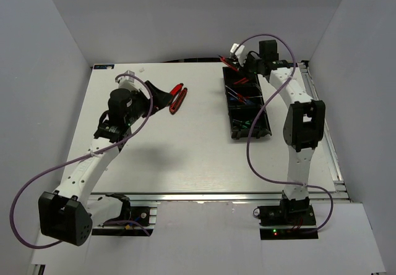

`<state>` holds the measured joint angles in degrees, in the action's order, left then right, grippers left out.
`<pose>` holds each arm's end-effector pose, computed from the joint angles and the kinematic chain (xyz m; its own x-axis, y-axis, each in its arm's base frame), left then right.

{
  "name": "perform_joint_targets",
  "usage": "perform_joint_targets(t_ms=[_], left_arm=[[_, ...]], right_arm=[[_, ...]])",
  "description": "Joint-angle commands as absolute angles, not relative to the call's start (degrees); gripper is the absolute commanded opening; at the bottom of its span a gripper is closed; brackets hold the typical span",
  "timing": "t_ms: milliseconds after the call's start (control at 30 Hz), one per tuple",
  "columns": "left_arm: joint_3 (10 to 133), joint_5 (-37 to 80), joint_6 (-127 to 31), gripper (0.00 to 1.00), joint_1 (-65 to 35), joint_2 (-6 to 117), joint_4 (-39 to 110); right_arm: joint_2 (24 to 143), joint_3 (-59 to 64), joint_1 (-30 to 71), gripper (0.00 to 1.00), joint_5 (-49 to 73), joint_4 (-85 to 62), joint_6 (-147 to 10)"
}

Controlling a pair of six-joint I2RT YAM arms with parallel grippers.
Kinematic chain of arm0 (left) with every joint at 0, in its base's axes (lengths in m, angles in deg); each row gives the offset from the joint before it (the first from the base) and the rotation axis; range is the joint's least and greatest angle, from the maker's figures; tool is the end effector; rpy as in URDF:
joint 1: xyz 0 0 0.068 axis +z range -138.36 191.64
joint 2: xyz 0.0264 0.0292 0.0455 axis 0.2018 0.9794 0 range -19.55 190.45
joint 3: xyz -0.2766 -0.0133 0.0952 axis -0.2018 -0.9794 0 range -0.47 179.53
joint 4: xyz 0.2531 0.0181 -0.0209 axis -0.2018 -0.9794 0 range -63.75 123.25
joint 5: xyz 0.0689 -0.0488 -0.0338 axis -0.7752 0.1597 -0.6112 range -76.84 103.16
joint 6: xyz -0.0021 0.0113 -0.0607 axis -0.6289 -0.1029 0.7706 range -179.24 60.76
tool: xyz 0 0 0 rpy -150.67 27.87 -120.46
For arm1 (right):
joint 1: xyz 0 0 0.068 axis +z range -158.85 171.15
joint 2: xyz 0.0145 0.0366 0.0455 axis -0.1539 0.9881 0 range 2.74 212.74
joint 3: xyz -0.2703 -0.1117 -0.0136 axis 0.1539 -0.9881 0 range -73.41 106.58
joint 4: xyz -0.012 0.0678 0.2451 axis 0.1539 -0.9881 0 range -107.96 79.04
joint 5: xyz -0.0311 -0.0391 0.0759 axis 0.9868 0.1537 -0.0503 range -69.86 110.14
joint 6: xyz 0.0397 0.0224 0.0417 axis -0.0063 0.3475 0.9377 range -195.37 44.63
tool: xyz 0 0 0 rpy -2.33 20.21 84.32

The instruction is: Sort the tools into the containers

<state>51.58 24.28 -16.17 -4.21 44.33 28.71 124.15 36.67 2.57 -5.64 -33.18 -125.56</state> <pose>0.2423 -0.0781 0.3454 -0.5025 -0.5539 -0.6638 0.1407 0.7052 -0.6949 0.4956 0.1210 0.3045 0.0631 -0.6929 -0.7182 -0.7577 0.4351 -0.4864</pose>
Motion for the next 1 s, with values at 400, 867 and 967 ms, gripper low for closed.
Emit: perform_joint_targets(t_ms=[400,867,967], left_arm=[[47.7,22.2,-15.5,0.98,-3.9,39.7,23.3],[54.1,25.8,-23.4,0.97,-3.9,49.3,20.0],[59.3,27.5,-28.2,0.9,-3.9,55.8,17.3]], right_arm=[[136.5,43.0,2.4,0.01,2.4,-16.9,-130.5],[131.1,39.7,0.5,0.82,-2.7,-18.8,-122.3],[127.8,40.8,-0.1,0.89,-6.9,-23.5,-119.1]])
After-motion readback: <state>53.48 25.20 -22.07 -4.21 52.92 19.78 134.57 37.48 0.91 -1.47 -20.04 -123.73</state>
